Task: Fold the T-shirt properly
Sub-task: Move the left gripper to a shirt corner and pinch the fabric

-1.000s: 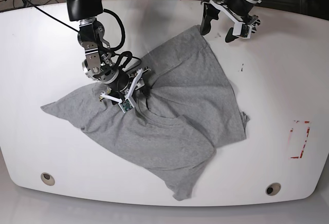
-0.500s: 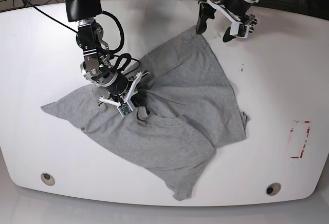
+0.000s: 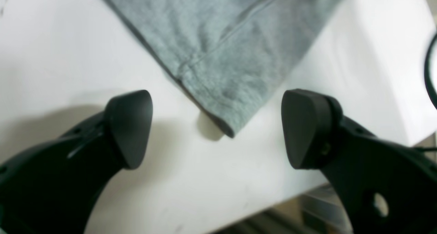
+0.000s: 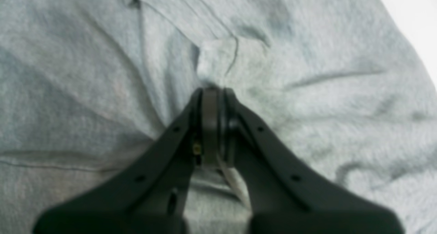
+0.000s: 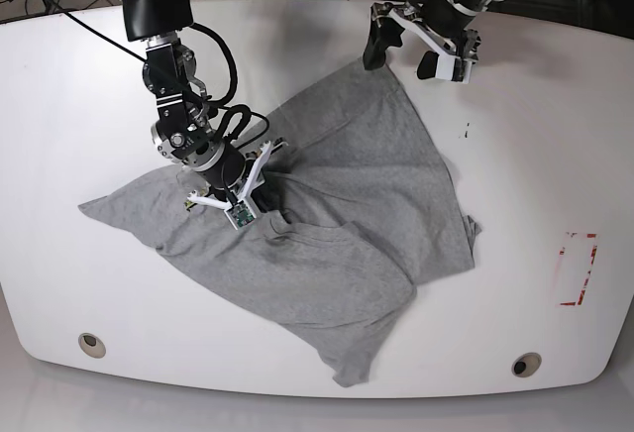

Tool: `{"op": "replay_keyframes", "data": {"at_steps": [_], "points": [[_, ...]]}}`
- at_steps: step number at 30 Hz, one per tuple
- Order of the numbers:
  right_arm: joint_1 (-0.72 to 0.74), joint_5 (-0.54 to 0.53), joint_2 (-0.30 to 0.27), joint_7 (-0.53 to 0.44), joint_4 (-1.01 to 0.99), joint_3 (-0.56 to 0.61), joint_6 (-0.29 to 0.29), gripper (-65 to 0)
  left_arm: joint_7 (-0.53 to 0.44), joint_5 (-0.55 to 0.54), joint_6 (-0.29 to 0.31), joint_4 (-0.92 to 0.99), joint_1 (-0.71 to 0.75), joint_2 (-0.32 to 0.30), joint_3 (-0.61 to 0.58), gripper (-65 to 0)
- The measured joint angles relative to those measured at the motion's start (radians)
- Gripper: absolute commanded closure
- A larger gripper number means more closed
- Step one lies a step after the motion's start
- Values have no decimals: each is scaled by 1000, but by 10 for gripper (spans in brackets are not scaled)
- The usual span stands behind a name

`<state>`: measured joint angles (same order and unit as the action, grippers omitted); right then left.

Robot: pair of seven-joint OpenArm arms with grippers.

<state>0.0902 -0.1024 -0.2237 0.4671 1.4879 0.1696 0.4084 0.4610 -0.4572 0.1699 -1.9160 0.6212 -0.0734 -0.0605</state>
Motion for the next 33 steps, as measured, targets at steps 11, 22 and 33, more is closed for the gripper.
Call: {"op": "replay_keyframes", "data": {"at_steps": [11,22,33], "points": [[-2,0,-12,0,5,-2,0,-2,-2,-13,-79,79,-56,25,-2,-564],[-21,0,-22,0,43,-2,1,-2,50,-122,-46,144,-122,53,-7,-561],[-20,0,-34,0,58,-5,0,-3,89,-155,-46,168,-162,56,-3,-547]]}}
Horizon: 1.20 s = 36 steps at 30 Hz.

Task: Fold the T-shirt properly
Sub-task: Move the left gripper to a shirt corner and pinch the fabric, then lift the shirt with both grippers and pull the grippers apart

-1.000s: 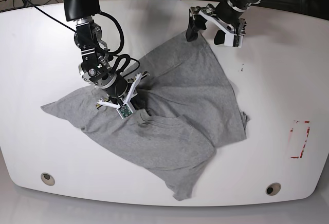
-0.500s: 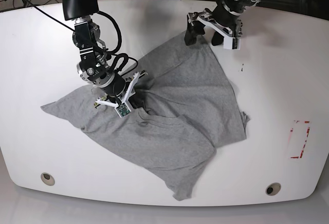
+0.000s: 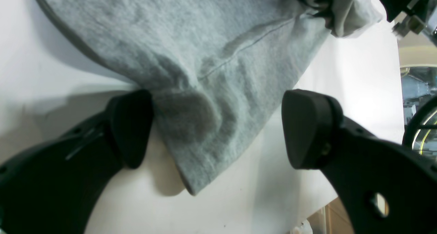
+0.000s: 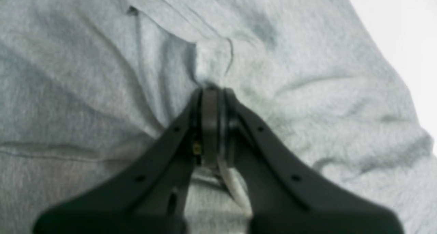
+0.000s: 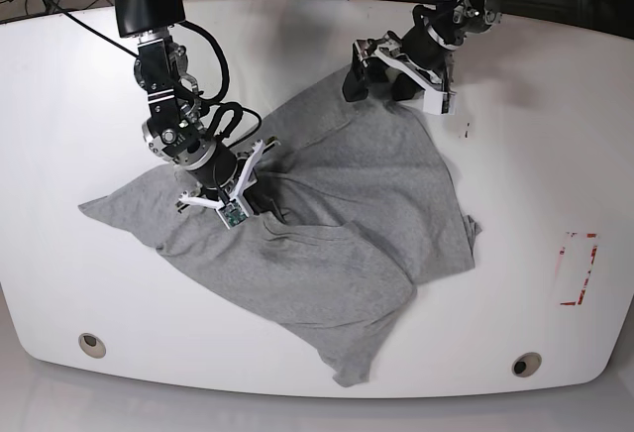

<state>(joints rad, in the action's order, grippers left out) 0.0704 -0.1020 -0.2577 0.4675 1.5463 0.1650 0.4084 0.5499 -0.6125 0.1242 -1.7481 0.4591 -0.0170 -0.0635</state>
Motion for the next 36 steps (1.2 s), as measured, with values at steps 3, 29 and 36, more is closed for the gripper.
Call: {"op": "replay_keyframes", "data": {"at_steps": [3,29,36], "points": [[0,0,0,0,2,0,0,-3,-1,-13,8,17,-12,0,0,-497],[-39,0,-1,4,82,0,0,-2,11,-11,164,159,-74,-1,2,0],[-46,0,3,8,102,-33,3,-2,17,-11,164,149,-74,-10,0,0]]}}
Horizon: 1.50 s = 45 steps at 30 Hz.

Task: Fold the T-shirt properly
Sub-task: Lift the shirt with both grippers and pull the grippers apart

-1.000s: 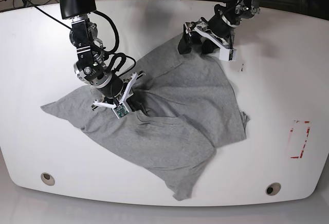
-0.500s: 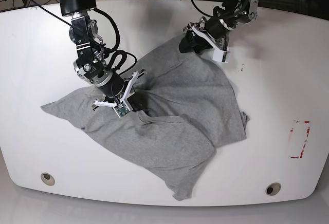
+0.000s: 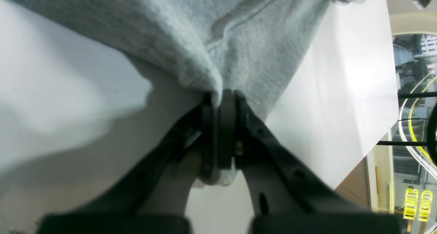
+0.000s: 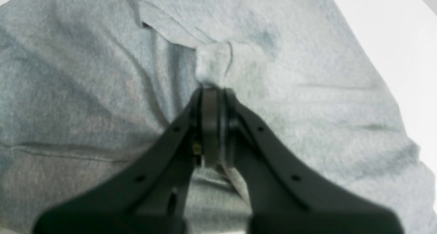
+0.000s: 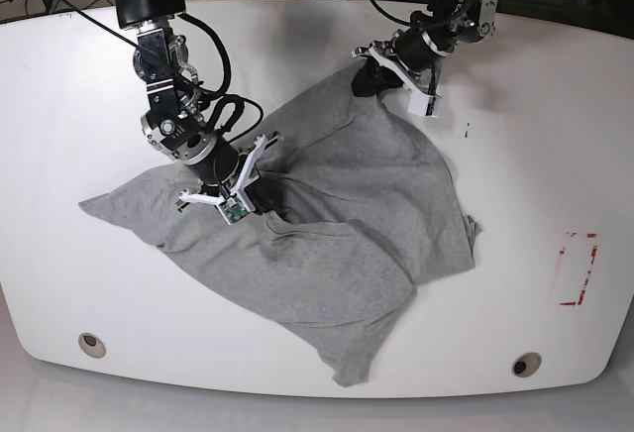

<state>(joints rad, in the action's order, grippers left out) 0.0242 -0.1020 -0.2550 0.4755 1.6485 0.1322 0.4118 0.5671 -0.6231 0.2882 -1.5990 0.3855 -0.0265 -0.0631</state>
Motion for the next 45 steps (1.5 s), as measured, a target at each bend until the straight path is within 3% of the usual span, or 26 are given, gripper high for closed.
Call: {"op": "replay_keyframes", "data": {"at_steps": [5,12,20,28,33,45], "points": [[-24,-3,8,-7,63,-111,-5,-5,39,37,-28,-75,9,-40,-3,0],[-25,-4,11,-3,111,-181,1,-5,50,41,-24,-159,-13,-95,31,0],[-12,-2,-3,-2,142,-282,3,-6,50,42,31,-225,-60,-198,108,0],[24,-6,4,-2,144,-334,5,-6,56,33,110,-318,-107,-242,86,0],[51,-2,0,0,141,-367,5,-6,55,35,98,-334,-154,-294,94,0],[206,-3,-76,62,95,-386,8,-6,65,39,101,-334,-297,-314,303,0]]}}
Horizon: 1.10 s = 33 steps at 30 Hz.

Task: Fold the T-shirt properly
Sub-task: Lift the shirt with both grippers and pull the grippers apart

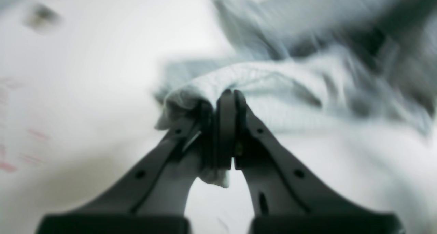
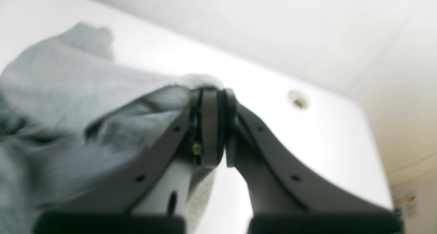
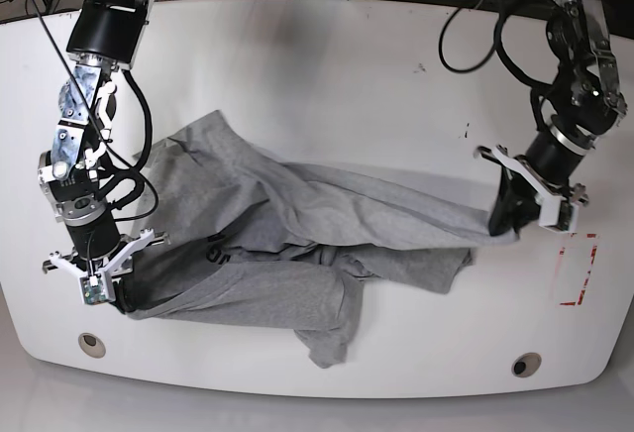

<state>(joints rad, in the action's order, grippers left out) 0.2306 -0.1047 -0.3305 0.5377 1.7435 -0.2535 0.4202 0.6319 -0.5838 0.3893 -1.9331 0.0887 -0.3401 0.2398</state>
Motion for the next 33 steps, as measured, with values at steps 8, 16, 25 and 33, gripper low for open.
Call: {"op": "replay_keyframes", "data": {"at_steps": [8,16,25,33], "points": [[106,-3,-51,23,-50,5,0,-6,63,-11,12,-32,-148,4,6,0],[222,-3,-103,36,-119,6,2,-6,143,-3,7,-31,-347,3,48,0],[376,-8,-157,37,-248,11,9,-8,256,-5,12,-12,-561,4,131,0],[550,3,-180,56,-350,55,53,-8,296,1,72,26,-701,0,150,0]]}}
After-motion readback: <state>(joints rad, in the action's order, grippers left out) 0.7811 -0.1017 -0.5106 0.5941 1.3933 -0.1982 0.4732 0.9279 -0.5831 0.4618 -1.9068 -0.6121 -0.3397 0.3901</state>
